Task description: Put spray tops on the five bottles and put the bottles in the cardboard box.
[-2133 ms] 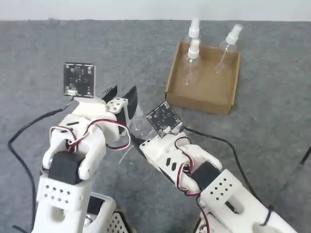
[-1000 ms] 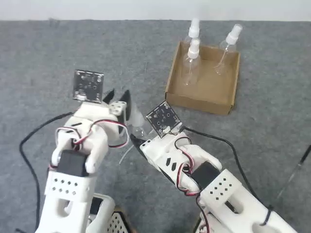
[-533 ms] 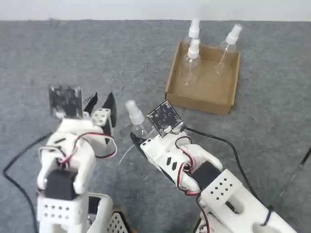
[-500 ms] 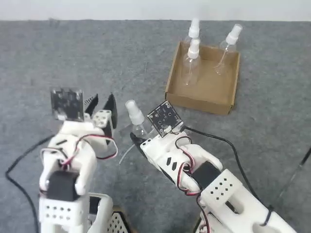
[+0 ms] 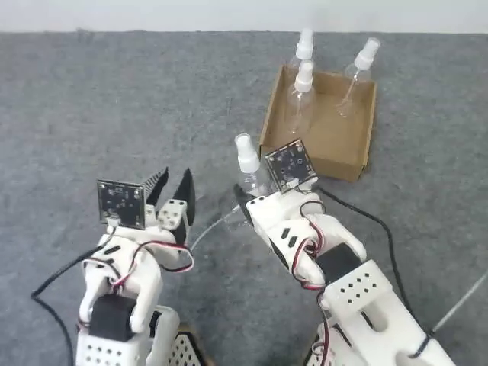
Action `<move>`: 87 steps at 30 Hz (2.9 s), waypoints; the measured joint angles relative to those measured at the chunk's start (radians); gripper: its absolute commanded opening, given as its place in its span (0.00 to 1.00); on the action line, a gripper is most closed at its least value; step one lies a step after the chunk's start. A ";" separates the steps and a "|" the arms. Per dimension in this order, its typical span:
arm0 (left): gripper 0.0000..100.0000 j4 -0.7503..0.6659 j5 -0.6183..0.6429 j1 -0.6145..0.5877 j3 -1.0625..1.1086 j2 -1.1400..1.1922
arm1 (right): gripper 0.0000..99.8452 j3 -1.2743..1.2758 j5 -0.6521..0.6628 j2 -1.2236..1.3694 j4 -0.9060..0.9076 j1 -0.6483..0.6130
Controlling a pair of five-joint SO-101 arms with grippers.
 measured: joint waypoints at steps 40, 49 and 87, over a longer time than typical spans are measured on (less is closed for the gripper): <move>0.11 0.000 -0.029 0.083 0.009 -0.014 | 0.01 -0.242 -0.002 0.061 0.210 0.028; 0.12 0.000 -0.029 0.083 0.009 -0.014 | 0.01 -0.489 -0.002 0.216 0.358 0.028; 0.38 0.037 -0.021 0.192 0.037 -0.017 | 0.01 -0.879 -0.002 0.446 0.618 -0.072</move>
